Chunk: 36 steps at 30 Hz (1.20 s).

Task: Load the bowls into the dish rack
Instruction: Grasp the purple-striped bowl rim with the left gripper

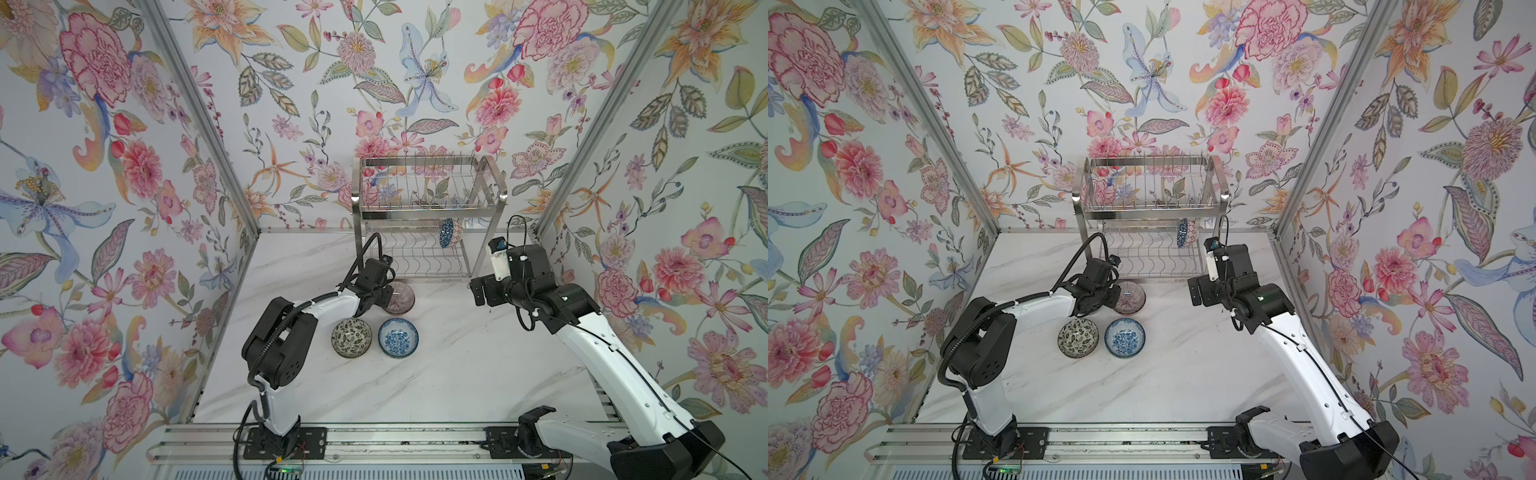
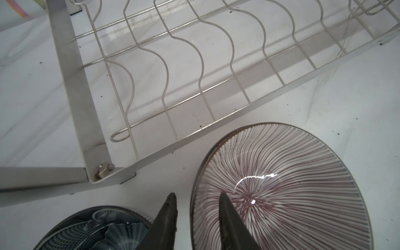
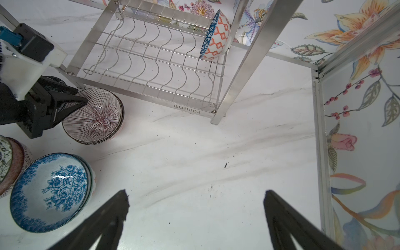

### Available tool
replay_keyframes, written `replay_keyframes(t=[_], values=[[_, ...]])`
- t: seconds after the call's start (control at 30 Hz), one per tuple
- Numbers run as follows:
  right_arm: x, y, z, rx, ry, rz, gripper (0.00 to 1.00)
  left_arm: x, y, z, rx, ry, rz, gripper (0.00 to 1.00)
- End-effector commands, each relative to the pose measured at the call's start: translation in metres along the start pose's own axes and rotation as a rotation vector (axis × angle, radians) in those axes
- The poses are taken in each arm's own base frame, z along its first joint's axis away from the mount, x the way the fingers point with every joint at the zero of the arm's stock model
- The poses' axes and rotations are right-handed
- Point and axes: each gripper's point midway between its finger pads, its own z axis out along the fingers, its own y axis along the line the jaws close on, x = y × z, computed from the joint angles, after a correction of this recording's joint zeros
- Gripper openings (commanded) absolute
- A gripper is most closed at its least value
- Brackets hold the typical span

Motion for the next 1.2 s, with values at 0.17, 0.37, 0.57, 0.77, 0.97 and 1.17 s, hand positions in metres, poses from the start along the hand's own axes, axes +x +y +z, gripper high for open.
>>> replay_keyframes(t=[0.17, 0.37, 0.57, 0.77, 0.97, 1.17], values=[[-0.01, -0.003, -0.008, 0.015, -0.033, 0.001, 0.99, 0.002, -0.003, 0.005, 0.002, 0.02, 0.016, 0.24], [-0.011, -0.002, -0.009, 0.015, -0.035, 0.0, 0.99, -0.001, 0.0, 0.0, -0.013, 0.01, 0.015, 0.15], [-0.01, -0.002, -0.01, 0.015, -0.035, -0.002, 0.99, -0.006, 0.002, -0.007, -0.023, 0.0, 0.018, 0.06], [-0.01, -0.003, -0.01, 0.018, -0.037, -0.002, 0.99, -0.012, 0.003, -0.013, -0.024, -0.017, 0.019, 0.0], [-0.01, -0.002, -0.012, 0.016, -0.041, -0.005, 0.99, -0.017, 0.002, -0.019, -0.014, -0.038, 0.012, 0.0], [-0.01, -0.002, -0.012, 0.016, -0.041, -0.003, 0.99, -0.035, 0.0, -0.034, 0.007, -0.105, -0.01, 0.0]])
